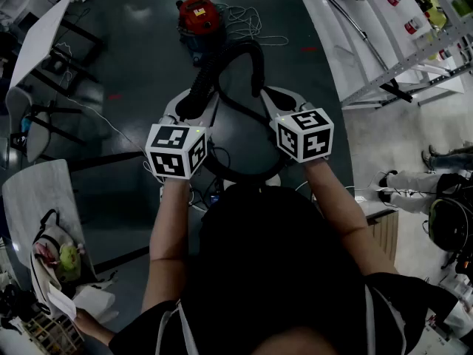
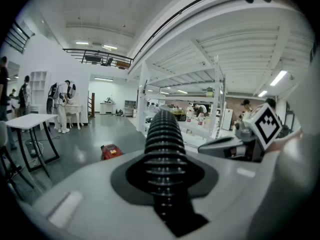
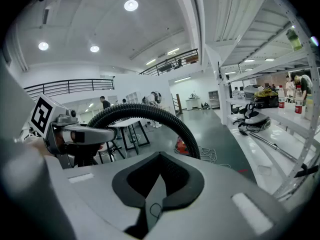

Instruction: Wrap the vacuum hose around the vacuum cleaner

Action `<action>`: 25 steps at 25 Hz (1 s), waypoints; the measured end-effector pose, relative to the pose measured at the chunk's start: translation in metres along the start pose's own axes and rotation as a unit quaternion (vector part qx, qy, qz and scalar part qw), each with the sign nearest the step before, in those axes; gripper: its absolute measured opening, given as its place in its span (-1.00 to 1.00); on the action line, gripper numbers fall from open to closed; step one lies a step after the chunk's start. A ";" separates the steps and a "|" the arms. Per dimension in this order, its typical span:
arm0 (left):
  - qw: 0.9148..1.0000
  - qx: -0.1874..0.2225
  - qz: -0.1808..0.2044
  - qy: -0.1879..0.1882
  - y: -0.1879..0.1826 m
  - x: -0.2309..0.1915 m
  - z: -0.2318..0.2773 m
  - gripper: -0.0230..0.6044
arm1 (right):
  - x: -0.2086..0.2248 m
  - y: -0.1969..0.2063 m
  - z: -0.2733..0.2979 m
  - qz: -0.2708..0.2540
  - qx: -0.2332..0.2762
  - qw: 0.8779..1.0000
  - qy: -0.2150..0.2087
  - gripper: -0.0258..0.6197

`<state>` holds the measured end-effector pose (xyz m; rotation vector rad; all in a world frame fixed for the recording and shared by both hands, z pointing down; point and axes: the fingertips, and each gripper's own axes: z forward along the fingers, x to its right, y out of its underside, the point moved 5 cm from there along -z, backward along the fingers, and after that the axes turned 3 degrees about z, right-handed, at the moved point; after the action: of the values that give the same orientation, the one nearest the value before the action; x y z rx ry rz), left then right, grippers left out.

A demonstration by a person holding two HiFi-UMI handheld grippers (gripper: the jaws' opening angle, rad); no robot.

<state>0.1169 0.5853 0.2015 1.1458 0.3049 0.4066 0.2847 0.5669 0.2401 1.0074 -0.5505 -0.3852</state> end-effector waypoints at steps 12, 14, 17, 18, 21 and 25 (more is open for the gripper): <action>1.000 -0.004 -0.006 0.008 0.003 0.001 0.005 -0.55 | 0.003 0.005 0.008 0.022 0.003 1.000 -0.005 -0.94; 1.000 -0.002 -0.007 0.009 0.002 0.001 0.006 -0.55 | 0.004 0.006 0.009 0.028 -0.001 1.000 -0.010 -0.94; 1.000 -0.001 -0.006 0.008 0.000 -0.001 0.006 -0.55 | 0.005 0.010 0.010 0.024 -0.012 1.000 -0.012 -0.94; 1.000 -0.001 -0.006 0.007 0.000 -0.003 0.006 -0.55 | 0.004 0.011 0.011 0.023 -0.015 1.000 -0.011 -0.94; 1.000 -0.002 -0.005 0.002 0.000 -0.008 0.003 -0.55 | 0.005 0.013 0.012 0.022 -0.020 0.999 -0.011 -0.94; 1.000 -0.004 -0.001 -0.003 -0.001 -0.019 -0.002 -0.55 | 0.004 0.014 0.016 0.017 -0.024 1.000 -0.010 -0.94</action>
<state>0.0995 0.5780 0.2004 1.1387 0.2998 0.4025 0.2789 0.5607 0.2597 0.9477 -0.5736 -0.3772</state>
